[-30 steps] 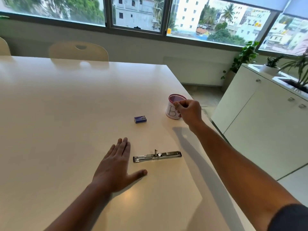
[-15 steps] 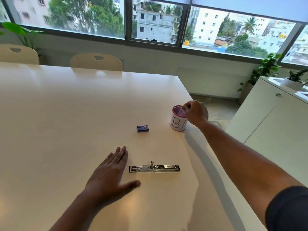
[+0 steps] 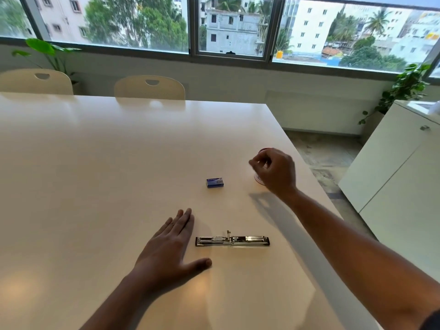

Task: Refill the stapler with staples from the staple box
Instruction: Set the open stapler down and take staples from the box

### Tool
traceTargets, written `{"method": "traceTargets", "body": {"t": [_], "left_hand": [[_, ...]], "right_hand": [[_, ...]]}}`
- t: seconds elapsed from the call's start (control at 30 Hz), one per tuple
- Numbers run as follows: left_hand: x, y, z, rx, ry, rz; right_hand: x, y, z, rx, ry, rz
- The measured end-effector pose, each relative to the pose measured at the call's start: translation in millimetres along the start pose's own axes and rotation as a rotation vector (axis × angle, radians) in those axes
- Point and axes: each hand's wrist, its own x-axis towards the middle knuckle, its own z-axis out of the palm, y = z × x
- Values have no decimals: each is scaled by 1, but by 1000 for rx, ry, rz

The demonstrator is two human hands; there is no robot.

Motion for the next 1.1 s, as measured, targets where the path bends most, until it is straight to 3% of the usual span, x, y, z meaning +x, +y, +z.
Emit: {"method": "traceTargets", "body": {"t": [0.1, 0.27, 0.6, 0.8, 0.9, 1.03, 1.1], "left_hand": [[1, 0, 0, 6, -7, -1], [0, -1, -2, -9, -23, -13], [1, -1, -7, -2, -35, -7], [4, -6, -5, -83, -31, -9], [9, -10, -10, -349, 45, -67], [19, -5, -22, -907, 323, -237], [28, 2, -29, -1112, 342, -294]], "right_hand": [[-23, -11, 22, 75, -190, -102], [-41, -9, 59, 52, -432, -71], [-29, -4, 95, -115, -521, 10], [-34, -8, 85, -30, -513, -2], [-43, -15, 68, 47, -515, -51], [-62, -28, 38, 184, -509, -95], [-70, -36, 25, 258, -507, -86]]}}
